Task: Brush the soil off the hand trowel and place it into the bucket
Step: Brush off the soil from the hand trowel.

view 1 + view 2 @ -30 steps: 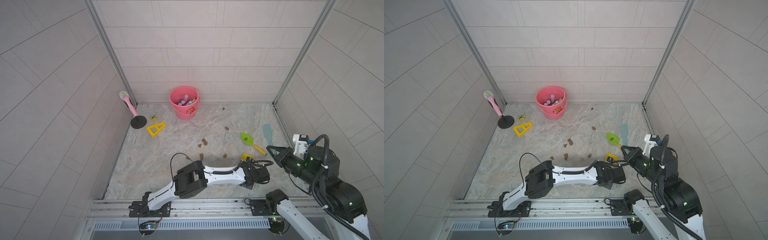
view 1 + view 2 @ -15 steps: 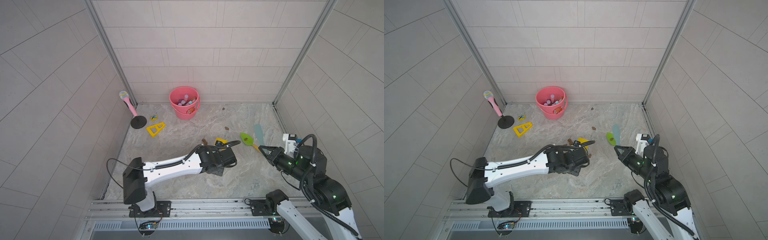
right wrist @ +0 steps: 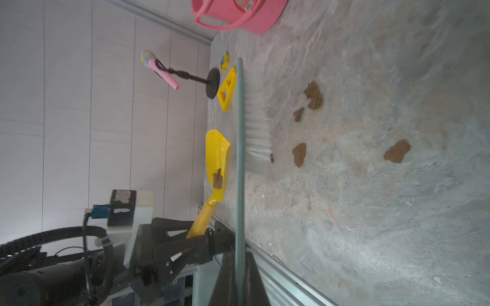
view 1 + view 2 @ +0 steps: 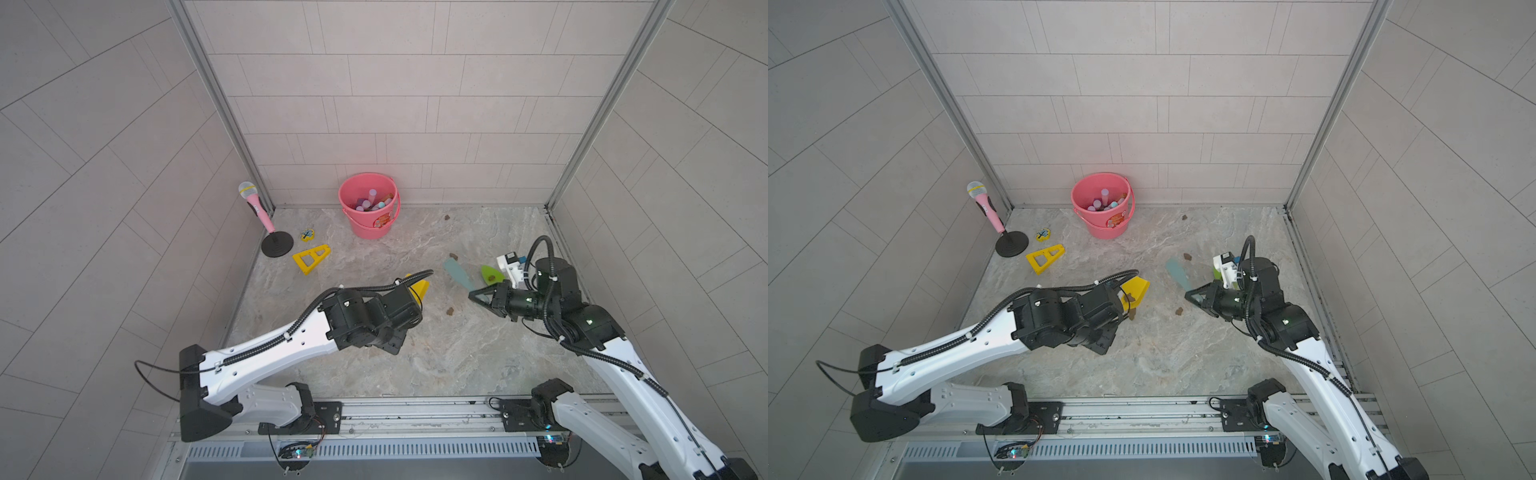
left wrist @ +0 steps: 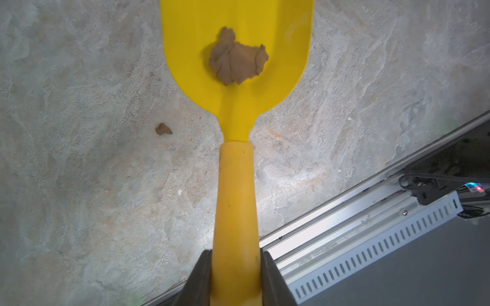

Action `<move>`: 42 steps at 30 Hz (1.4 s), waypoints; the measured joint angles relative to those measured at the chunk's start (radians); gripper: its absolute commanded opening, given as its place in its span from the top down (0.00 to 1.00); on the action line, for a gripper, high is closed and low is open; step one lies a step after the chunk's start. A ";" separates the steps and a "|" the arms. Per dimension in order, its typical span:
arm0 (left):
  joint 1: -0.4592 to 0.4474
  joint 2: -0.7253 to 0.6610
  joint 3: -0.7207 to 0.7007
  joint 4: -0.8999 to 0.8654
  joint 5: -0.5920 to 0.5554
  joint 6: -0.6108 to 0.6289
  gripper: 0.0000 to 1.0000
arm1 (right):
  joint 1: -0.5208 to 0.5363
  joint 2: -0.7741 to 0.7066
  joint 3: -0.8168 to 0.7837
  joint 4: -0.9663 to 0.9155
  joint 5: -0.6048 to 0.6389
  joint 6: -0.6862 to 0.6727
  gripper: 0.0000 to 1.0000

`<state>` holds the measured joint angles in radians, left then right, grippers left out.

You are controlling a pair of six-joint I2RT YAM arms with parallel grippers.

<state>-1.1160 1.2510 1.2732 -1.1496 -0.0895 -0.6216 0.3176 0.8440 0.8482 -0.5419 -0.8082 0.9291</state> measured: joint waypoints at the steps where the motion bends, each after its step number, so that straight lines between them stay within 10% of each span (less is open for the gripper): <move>1: 0.004 -0.002 0.000 -0.017 0.005 0.013 1.00 | 0.022 0.017 -0.009 0.004 -0.019 -0.011 1.00; 20: 0.087 0.048 -0.088 -0.107 0.099 0.120 1.00 | 0.262 -0.010 -0.235 0.382 0.085 0.103 1.00; 42: 0.117 0.026 -0.116 -0.024 0.177 0.124 1.00 | 0.425 0.195 -0.183 0.312 0.052 -0.076 1.00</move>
<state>-0.9985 1.2766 1.1576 -1.1740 0.0879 -0.4976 0.7429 1.0389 0.6651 -0.2295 -0.7559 0.8536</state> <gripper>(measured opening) 0.276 0.079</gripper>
